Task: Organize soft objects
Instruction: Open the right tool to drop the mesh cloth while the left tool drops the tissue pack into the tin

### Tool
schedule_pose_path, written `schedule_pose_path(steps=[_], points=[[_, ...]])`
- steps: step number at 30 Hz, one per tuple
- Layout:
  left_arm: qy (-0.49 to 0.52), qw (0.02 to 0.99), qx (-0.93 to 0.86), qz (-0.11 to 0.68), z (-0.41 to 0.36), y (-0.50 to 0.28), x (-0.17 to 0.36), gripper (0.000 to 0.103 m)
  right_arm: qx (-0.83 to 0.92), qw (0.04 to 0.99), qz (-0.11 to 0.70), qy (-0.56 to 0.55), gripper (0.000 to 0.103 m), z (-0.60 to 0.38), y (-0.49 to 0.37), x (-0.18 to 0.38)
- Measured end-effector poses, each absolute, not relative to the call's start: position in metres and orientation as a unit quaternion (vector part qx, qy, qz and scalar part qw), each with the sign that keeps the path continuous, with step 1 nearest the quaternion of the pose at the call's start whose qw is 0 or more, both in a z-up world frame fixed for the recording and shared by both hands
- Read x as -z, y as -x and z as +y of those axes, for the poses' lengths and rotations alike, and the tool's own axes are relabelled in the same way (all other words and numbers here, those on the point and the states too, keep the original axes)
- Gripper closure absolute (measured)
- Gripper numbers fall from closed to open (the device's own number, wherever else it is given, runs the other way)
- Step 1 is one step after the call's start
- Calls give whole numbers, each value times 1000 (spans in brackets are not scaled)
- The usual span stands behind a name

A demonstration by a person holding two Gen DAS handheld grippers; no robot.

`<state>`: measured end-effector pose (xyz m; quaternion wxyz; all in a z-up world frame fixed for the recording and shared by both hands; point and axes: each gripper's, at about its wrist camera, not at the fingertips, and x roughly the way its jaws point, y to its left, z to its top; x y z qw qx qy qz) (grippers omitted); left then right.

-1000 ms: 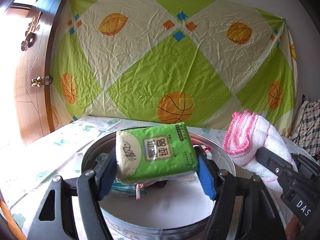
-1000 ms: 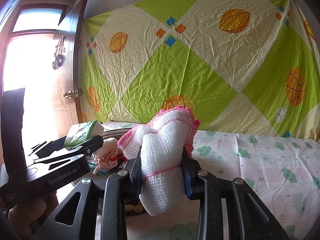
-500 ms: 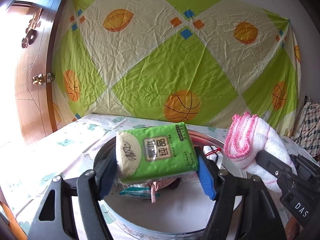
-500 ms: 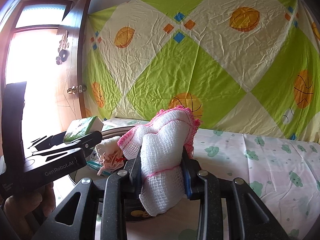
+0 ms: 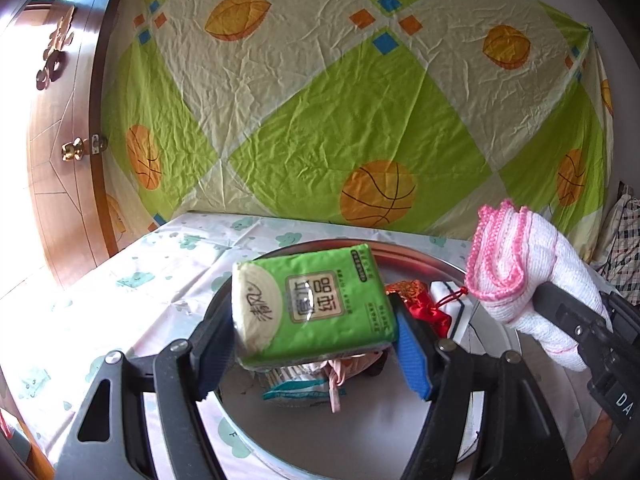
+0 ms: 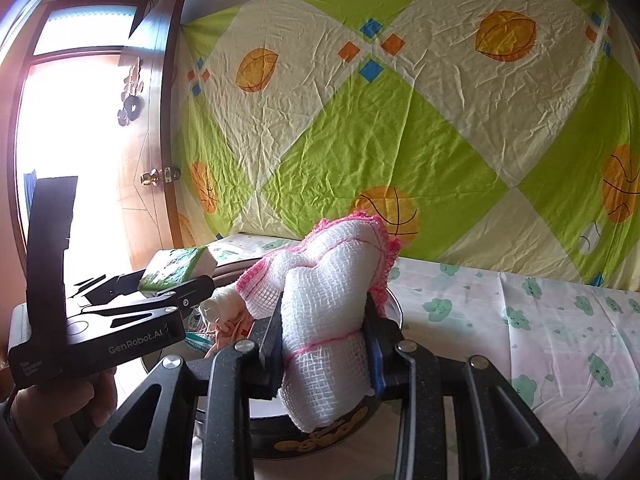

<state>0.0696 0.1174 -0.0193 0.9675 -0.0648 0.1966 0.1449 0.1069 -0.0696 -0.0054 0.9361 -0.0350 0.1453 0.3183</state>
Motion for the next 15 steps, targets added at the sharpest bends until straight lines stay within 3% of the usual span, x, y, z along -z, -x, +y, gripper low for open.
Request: schedule_pose_path(steps=[15], points=[[62, 957, -130, 252, 136, -97, 7, 31, -332, 926, 172, 51, 68, -39, -140, -20]])
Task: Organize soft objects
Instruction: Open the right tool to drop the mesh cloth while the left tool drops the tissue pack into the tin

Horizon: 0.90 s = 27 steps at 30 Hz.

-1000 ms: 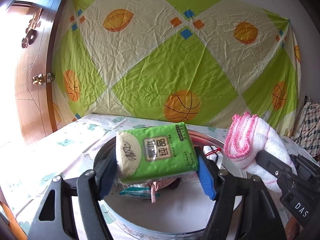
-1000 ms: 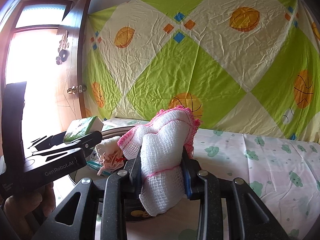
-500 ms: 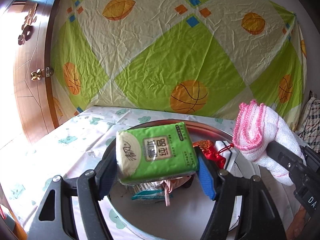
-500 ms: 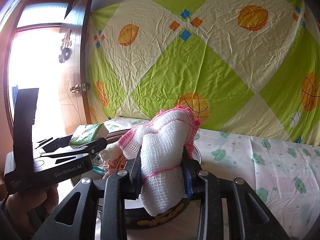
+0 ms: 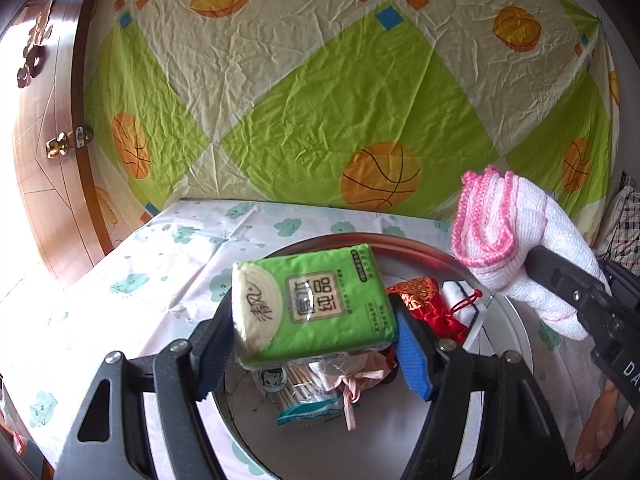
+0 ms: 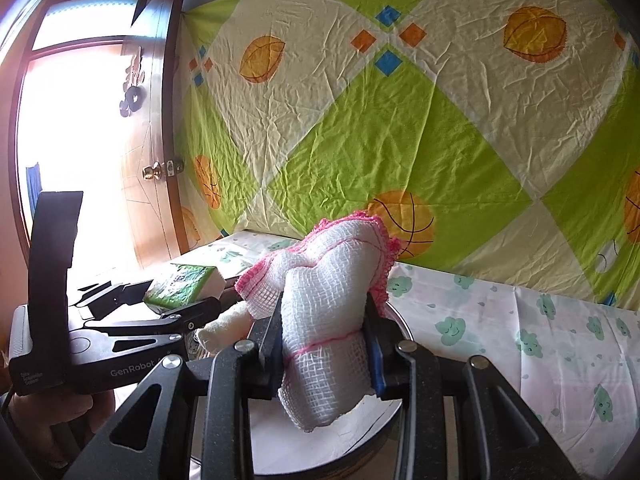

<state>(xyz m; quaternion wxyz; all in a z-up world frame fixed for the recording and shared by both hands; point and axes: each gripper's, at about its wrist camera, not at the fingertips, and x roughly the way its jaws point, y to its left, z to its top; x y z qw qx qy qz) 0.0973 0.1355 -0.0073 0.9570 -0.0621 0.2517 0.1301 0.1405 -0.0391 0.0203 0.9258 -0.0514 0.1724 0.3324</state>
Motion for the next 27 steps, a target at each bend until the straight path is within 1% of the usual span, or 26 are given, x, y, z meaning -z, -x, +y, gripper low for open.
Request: schedule_pose_path(steps=[6, 11, 18, 24, 27], points=[[67, 953, -128, 267, 144, -106, 4, 31, -329, 922, 197, 59, 68, -27, -160, -24], [58, 949, -128, 281, 147, -118, 3, 31, -329, 913, 233, 58, 68, -17, -179, -21], [62, 935, -112, 332, 151, -145, 16, 31, -326, 901, 278, 75, 68, 4, -203, -9], [64, 930, -104, 346, 151, -150, 24, 31, -324, 891, 303, 91, 67, 16, -211, 5], [64, 929, -105, 349, 151, -150, 26, 31, -331, 884, 317, 93, 60, 18, -214, 11]])
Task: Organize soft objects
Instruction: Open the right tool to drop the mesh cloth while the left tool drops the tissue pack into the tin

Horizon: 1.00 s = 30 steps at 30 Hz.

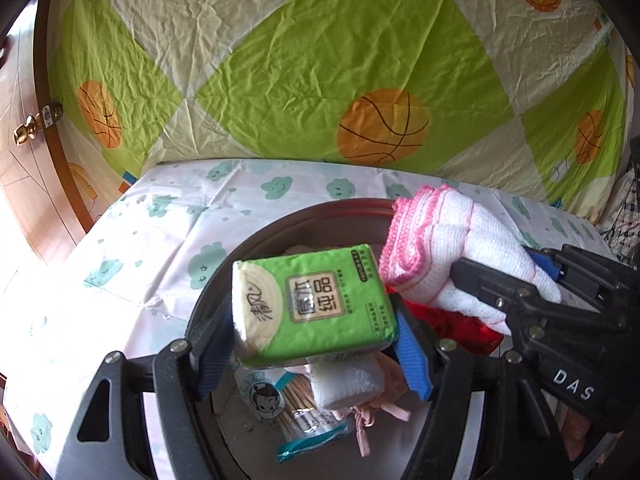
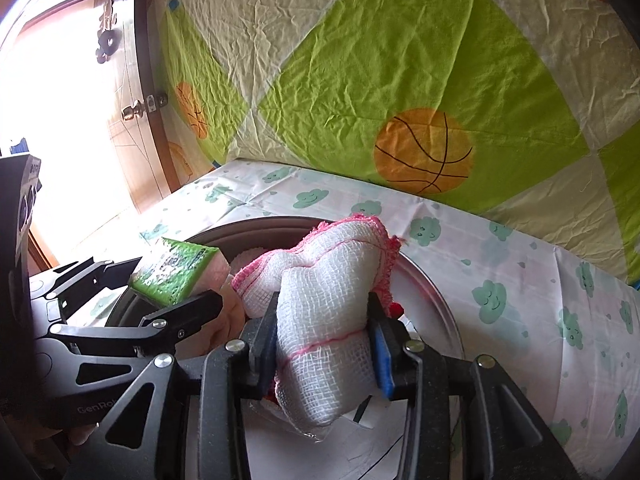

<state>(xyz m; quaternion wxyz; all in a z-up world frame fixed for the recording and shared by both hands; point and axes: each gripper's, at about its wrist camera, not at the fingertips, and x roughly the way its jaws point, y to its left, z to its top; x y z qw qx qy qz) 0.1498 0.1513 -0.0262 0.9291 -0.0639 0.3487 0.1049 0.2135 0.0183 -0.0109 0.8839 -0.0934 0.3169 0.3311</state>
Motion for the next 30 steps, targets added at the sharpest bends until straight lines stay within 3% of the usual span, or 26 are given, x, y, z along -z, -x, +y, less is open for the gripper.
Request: schedule_pose_path(steps=[5, 11, 30], points=[[67, 927, -110, 352, 155, -149, 26, 26, -326, 890, 310, 83, 35, 11, -210, 8], [71, 929, -112, 347, 154, -141, 22, 7, -318, 900, 288, 76, 26, -4, -196, -4], [54, 952, -121, 278, 119, -76, -3, 1, -322, 915, 241, 23, 20, -65, -128, -17]])
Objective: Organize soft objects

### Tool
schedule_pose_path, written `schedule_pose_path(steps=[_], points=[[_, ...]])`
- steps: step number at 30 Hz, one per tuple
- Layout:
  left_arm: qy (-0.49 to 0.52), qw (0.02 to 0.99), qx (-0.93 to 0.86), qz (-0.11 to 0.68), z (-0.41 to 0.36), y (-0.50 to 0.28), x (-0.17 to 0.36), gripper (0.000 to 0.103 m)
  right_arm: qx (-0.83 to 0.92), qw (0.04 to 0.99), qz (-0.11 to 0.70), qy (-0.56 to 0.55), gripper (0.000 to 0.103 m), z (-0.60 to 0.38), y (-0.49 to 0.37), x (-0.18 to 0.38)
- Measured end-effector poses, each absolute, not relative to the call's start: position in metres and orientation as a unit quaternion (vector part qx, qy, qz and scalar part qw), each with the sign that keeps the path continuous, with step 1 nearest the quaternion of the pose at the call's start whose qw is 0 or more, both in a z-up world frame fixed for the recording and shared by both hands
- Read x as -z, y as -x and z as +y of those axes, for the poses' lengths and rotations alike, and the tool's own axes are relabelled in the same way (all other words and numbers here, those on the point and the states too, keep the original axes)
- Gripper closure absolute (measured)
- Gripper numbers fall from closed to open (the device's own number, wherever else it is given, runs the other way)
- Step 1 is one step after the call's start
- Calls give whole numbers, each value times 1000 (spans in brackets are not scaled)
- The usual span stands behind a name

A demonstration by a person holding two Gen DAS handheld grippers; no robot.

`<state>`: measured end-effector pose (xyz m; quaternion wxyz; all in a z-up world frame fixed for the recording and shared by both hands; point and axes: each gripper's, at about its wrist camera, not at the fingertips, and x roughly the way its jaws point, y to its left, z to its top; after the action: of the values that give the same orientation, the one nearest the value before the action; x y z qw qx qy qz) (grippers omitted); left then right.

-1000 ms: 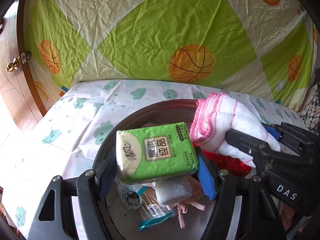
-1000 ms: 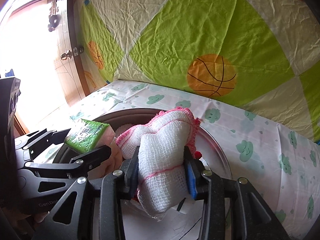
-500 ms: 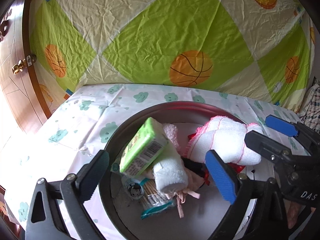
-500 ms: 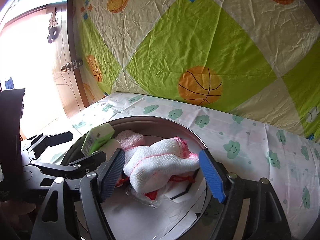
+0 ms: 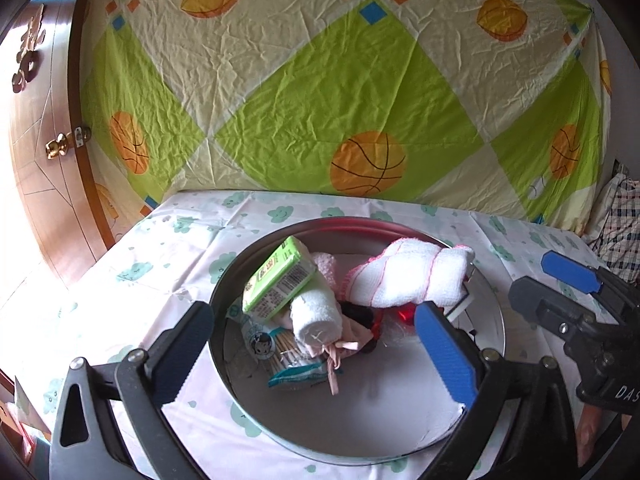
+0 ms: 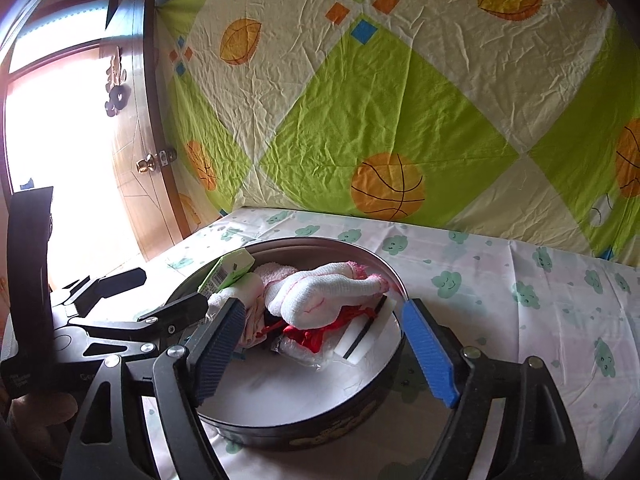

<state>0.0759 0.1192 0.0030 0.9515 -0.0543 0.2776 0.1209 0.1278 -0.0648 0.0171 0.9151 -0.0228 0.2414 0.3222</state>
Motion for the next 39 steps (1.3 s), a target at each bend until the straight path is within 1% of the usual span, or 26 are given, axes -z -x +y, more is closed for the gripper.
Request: schedule_pose_path(steps=[10, 17, 28, 39], points=[[50, 953, -128, 270, 105, -52, 2, 1, -318, 918, 238, 0, 20, -88, -107, -12], [64, 952, -135, 268, 111, -43, 2, 1, -313, 922, 226, 3, 19, -91, -97, -15], [65, 950, -136, 272, 110, -42, 5, 1, -313, 922, 228, -1, 19, -92, -95, -9], [69, 950, -142, 268, 114, -39, 1, 1, -309, 928, 208, 10, 19, -91, -89, -18]])
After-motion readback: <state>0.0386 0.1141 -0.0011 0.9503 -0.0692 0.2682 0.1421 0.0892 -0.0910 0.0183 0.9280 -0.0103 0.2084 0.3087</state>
